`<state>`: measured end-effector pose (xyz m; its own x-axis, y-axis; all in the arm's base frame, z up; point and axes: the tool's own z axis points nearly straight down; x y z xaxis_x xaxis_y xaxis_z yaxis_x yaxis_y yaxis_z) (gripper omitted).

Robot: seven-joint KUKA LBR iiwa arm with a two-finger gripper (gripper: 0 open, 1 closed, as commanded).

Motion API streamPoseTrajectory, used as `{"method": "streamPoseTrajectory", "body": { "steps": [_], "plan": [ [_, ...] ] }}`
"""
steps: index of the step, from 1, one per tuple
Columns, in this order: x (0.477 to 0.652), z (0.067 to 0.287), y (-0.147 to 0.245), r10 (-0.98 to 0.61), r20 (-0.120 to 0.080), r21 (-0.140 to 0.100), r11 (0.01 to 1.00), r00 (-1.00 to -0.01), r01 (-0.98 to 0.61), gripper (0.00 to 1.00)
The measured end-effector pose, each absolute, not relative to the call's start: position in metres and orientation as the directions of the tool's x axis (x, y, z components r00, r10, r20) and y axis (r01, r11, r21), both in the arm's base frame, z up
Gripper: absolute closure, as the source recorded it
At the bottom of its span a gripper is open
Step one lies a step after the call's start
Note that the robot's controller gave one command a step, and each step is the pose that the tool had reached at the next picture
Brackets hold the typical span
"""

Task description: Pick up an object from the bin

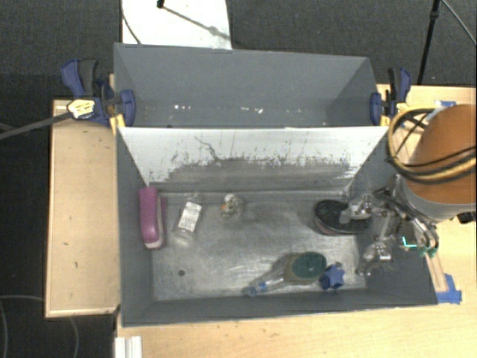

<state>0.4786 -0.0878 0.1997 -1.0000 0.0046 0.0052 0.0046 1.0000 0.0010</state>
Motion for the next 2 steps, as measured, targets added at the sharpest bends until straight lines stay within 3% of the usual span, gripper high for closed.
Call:
{"method": "streamPoseTrajectory", "body": {
  "steps": [1,2],
  "plan": [
    [0.503,0.124,-0.034,-0.007,0.003,0.003,1.000,-1.000,-0.007,0.00],
    [0.498,0.070,-0.034,0.015,-0.002,-0.001,1.000,-1.000,0.015,0.00]
  ]
}}
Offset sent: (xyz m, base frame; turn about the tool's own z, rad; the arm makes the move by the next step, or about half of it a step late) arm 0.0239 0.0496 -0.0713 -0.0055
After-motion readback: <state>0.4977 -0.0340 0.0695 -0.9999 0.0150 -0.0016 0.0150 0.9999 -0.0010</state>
